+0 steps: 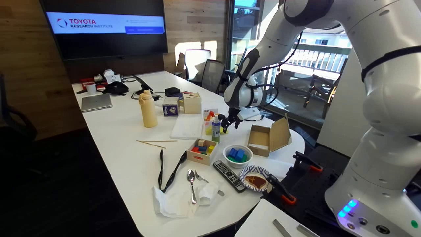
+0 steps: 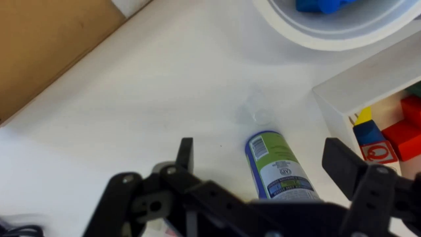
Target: Pick up the clear cap and put it on the blue bottle
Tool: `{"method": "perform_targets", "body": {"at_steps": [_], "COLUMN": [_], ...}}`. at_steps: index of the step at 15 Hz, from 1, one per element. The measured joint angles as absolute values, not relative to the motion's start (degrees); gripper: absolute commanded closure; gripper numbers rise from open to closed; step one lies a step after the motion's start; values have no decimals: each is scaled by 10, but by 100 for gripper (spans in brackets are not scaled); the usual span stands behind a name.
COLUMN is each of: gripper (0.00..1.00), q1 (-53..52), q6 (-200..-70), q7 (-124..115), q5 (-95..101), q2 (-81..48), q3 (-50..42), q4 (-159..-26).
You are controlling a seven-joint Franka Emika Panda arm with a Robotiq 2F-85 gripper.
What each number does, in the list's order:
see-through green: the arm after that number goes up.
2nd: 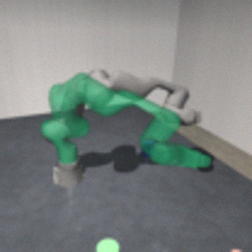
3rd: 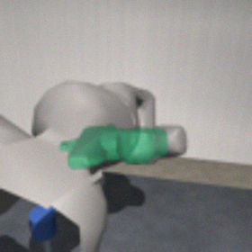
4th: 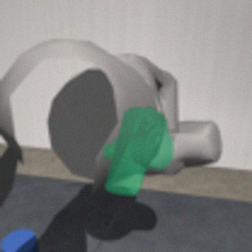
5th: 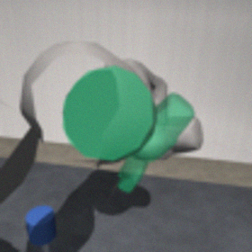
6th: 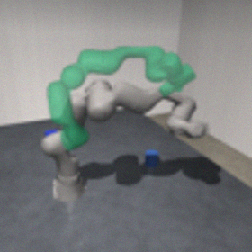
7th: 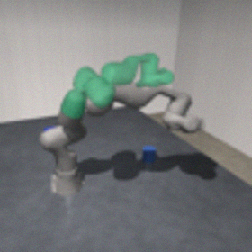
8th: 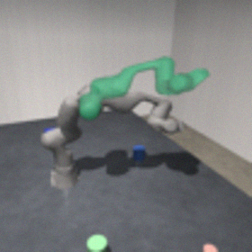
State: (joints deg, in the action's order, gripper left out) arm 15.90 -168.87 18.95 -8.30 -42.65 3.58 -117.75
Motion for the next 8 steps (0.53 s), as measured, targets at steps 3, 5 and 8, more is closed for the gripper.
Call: {"method": "perform_targets", "body": {"at_steps": [3, 5, 8], "gripper": [0, 0, 0], "q1": [159, 156, 143], "q6": [-1691, -1698, -1706], "q7": [173, 162, 138], "q5": [-67, -61, -52], "q2": [-455, -474, -502], "q3": [37, 38, 36], "q4": [-1163, -1151, -1128]}}
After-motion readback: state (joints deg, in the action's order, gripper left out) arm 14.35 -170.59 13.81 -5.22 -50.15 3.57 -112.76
